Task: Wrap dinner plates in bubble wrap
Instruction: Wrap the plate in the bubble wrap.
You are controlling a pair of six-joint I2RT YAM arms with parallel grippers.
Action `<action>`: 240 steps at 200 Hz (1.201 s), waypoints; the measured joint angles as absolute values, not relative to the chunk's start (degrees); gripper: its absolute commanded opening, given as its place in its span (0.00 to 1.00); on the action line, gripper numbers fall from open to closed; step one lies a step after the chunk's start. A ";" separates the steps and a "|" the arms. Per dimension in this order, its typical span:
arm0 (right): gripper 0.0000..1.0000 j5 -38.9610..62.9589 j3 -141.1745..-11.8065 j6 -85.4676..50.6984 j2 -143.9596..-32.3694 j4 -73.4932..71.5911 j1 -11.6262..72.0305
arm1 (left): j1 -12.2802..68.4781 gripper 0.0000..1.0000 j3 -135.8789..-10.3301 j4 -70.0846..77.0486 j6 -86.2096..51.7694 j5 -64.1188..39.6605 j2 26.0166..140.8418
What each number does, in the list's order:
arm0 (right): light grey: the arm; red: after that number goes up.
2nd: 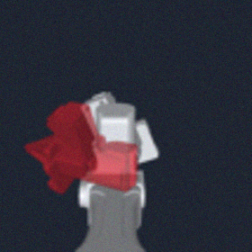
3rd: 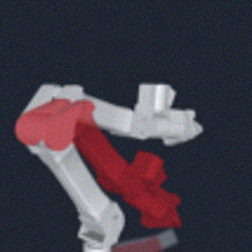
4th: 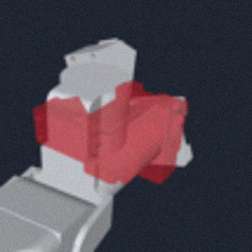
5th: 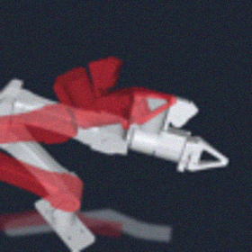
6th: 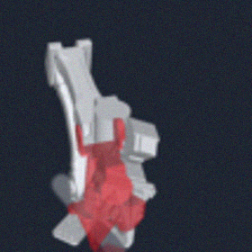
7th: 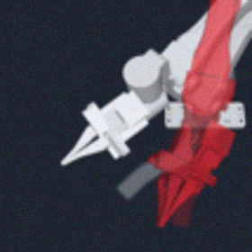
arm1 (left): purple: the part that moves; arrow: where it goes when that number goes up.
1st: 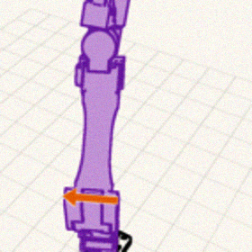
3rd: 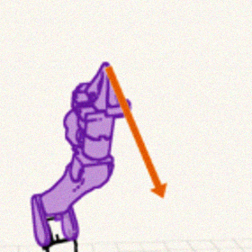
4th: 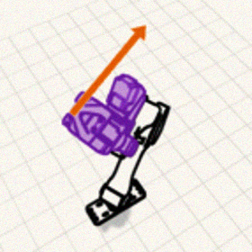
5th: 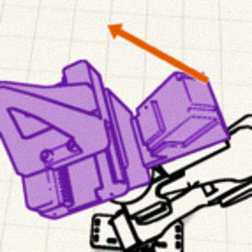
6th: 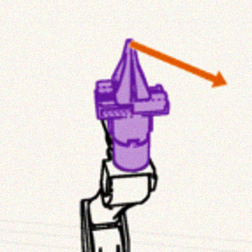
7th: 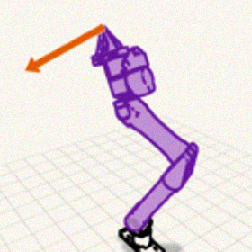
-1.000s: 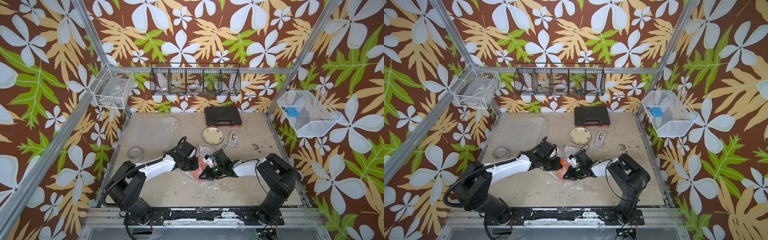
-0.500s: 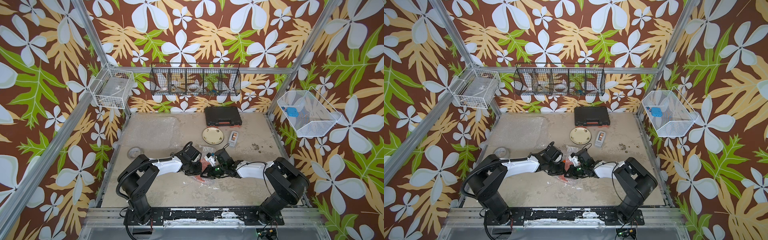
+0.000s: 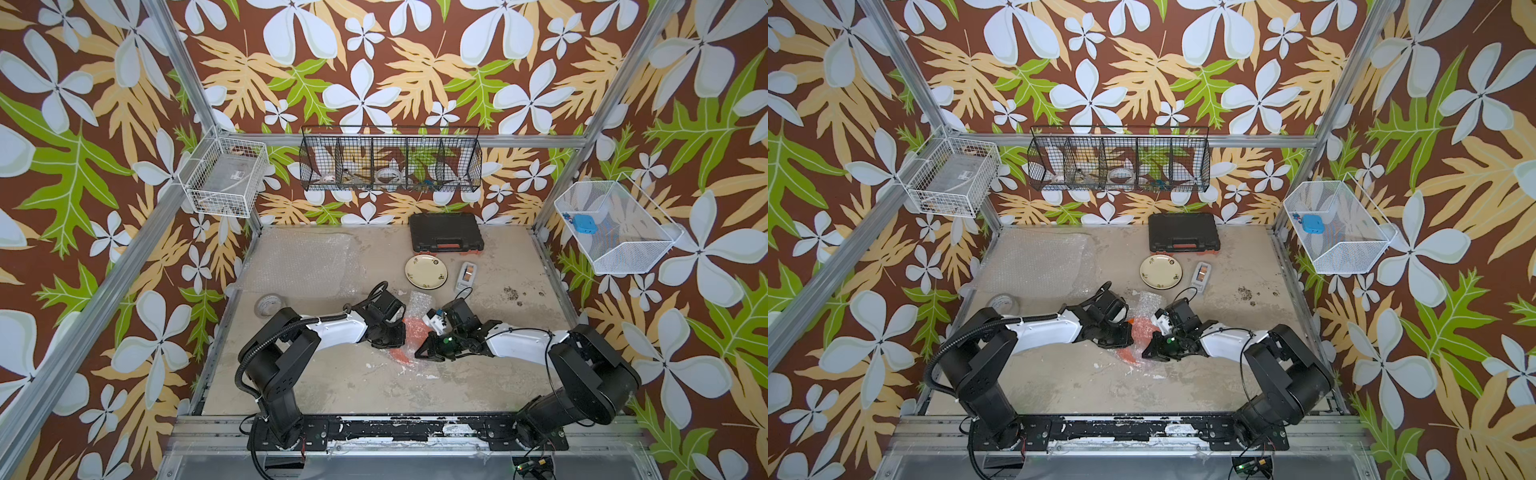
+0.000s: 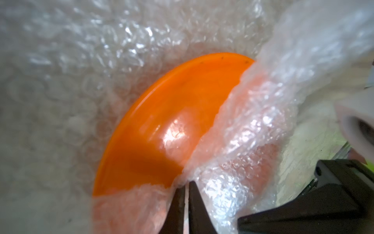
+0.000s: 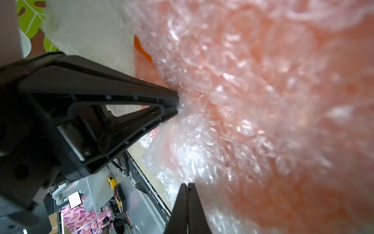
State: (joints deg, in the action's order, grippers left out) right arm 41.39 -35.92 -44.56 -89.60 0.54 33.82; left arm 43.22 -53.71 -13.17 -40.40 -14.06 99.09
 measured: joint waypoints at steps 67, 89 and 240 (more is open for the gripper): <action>0.00 41.95 -36.14 -45.78 -93.60 -2.76 33.76 | 47.55 0.26 -61.52 -20.93 -41.32 -9.98 91.57; 0.00 41.93 -36.14 -46.28 -93.60 -2.98 33.76 | 49.39 0.21 -61.82 -21.89 -41.74 -10.37 94.06; 0.67 38.94 -42.28 -37.10 -83.07 3.75 14.50 | 49.60 0.16 -56.18 -16.58 -39.07 -8.01 101.95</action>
State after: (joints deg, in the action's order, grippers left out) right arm 38.94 -42.28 -37.10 -83.07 3.75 14.50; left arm 49.60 -56.18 -16.58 -39.07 -8.01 101.95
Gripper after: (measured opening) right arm 0.613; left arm 0.156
